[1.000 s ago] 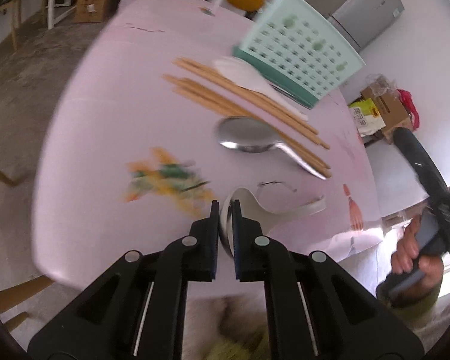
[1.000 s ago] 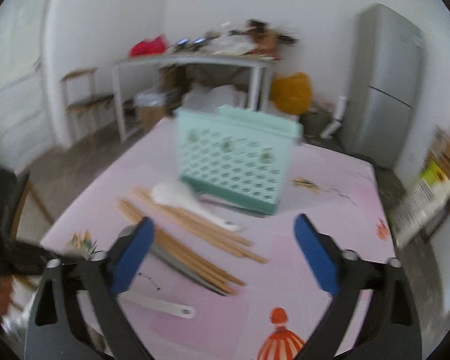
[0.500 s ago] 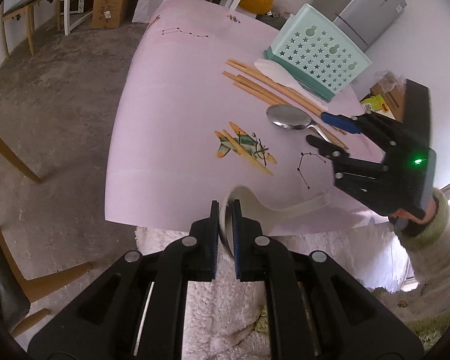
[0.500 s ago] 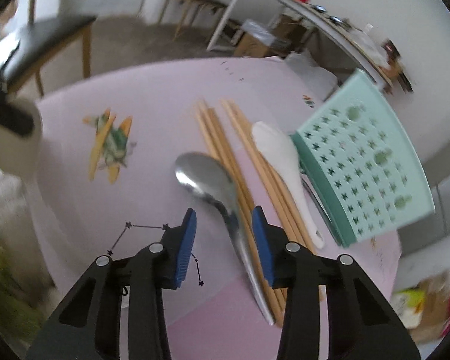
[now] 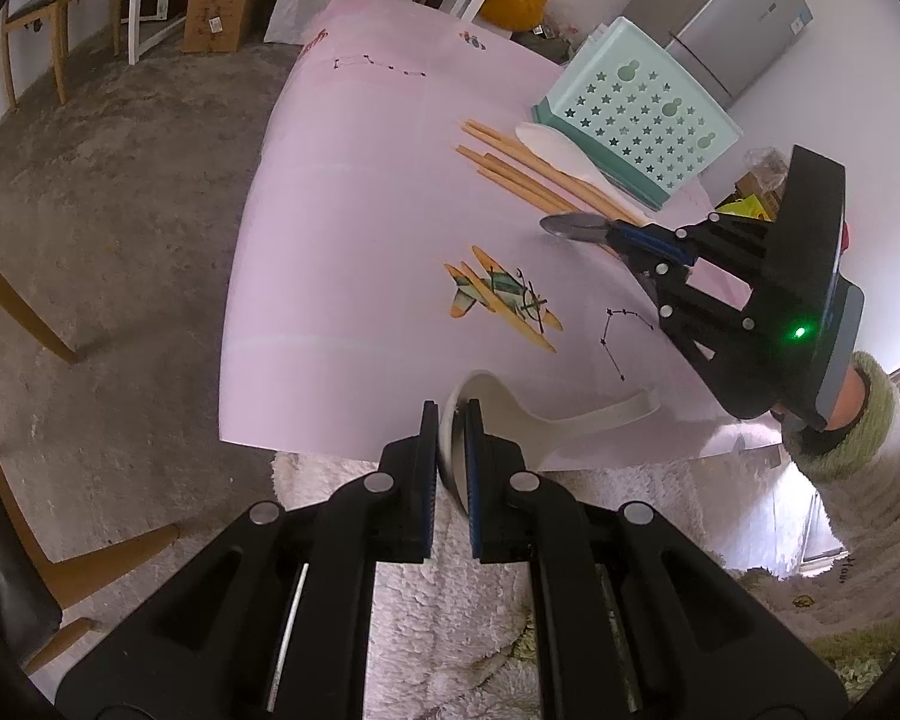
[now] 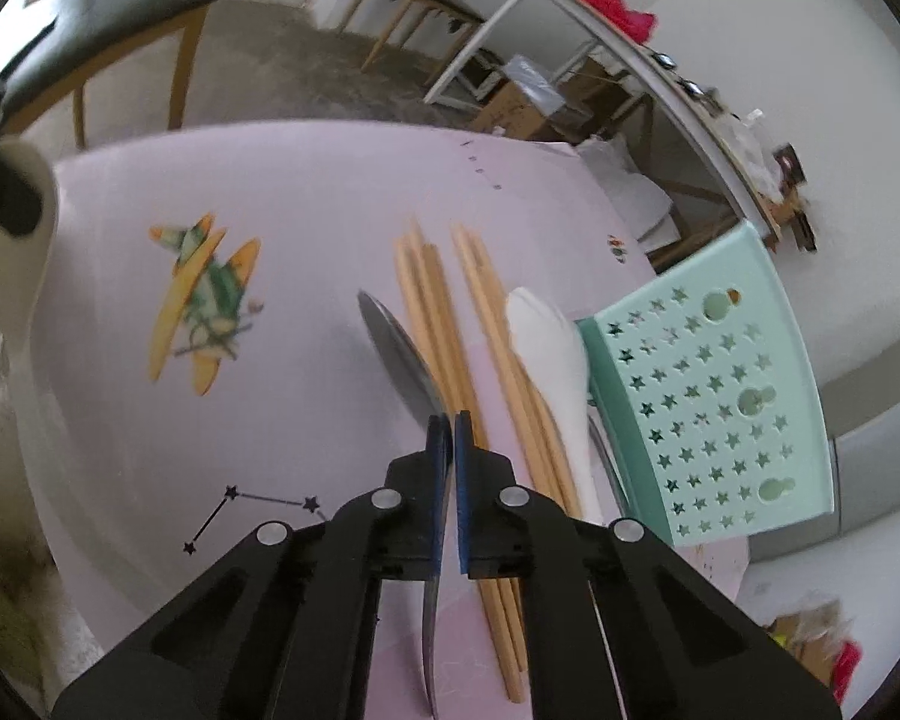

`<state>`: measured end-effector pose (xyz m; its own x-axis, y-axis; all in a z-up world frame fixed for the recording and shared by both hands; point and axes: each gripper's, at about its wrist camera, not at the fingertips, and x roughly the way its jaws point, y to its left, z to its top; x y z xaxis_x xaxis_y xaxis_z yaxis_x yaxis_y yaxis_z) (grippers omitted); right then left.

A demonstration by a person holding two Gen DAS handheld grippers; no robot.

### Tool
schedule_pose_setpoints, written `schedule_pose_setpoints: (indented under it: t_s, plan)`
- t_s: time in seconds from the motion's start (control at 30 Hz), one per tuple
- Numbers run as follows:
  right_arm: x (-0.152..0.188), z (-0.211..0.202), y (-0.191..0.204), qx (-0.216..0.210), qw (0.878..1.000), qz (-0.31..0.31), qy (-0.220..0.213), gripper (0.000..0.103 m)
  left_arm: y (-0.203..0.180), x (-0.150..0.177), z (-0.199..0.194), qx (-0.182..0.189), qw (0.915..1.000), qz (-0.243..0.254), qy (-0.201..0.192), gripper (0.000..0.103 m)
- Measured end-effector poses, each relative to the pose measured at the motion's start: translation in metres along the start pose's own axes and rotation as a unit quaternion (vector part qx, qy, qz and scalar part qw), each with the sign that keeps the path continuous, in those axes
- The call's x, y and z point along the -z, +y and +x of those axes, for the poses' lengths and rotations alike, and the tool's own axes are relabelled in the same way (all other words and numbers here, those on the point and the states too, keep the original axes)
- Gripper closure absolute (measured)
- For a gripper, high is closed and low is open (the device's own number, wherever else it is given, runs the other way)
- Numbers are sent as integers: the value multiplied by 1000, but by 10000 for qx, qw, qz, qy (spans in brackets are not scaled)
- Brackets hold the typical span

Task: Organize utensils
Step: 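Grasp the metal spoon with the right gripper while the left gripper holds the paddle, then drop the white paddle into the green basket with the left gripper while the right lifts the spoon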

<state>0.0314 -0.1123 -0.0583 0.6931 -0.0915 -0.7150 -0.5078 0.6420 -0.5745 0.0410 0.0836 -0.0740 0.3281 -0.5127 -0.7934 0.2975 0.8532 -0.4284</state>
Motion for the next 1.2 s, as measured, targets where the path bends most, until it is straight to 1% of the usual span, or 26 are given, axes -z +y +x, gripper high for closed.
schedule_pose_setpoints:
  t_s: [0.1, 0.17, 0.27, 0.37, 0.47, 0.5, 0.53, 0.57, 0.6, 0.63, 0.67, 0.7, 0.73, 0.87, 1.0, 1.03, 1.1, 1.2]
  plan:
    - [-2, -5, -18, -136, 9984, 539, -130, 101, -1, -4, -5, -8, 9999, 44, -95, 96]
    - [-2, -10, -37, -226, 9944, 1002, -250, 102, -2, -8, -11, -5, 9997, 83, -216, 96]
    - [3, -19, -61, -425, 9827, 1756, -414, 102, -4, -15, -23, 7, 9989, 154, -453, 96]
    - [13, -25, -72, -687, 9717, 2201, -516, 102, -7, -23, -32, 38, 9981, 250, -566, 96]
    - [21, -20, -81, -1154, 9602, 2501, -462, 102, -10, -27, -33, -29, 9977, 356, -571, 97]
    - [22, -17, -85, -1409, 9541, 2606, -436, 102, -10, -27, -33, -43, 9977, 364, -567, 96]
    - [25, -12, -88, -1690, 9470, 2706, -374, 101, -10, -28, -30, -61, 9979, 343, -548, 97]
    - [24, -9, -90, -1716, 9454, 2750, -349, 96, -10, -27, -28, -73, 9981, 301, -526, 97]
    - [24, -7, -92, -1737, 9448, 2755, -350, 91, -9, -26, -27, -70, 9983, 258, -511, 97]
    - [23, -2, -93, -1832, 9442, 2716, -353, 73, -8, -25, -25, -55, 9986, 199, -491, 97]
    - [22, 1, -94, -1831, 9446, 2699, -378, 51, -6, -23, -24, -44, 9987, 157, -482, 97]
    - [22, 4, -94, -1796, 9456, 2679, -428, 46, -6, -21, -23, -38, 9988, 119, -476, 96]
    - [20, 10, -93, -1833, 9472, 2595, -439, 46, -5, -20, -22, -31, 9988, 98, -479, 96]
    - [10, 37, -87, -1851, 9534, 2371, -230, 46, -3, -17, -21, -34, 9988, 55, -494, 96]
    - [5, 61, -79, -1966, 9531, 2298, -51, 46, 3, -16, -19, -37, 9989, -26, -465, 96]
    - [5, 61, -77, -1955, 9537, 2284, -52, 49, 5, -17, -19, -47, 9989, -43, -460, 96]
    - [3, 58, -74, -1943, 9556, 2212, -87, 57, 7, -18, -19, -54, 9989, -69, -466, 96]
    - [-1, 49, -61, -1684, 9672, 1892, -187, 61, 11, -19, -17, -39, 9989, -133, -458, 96]
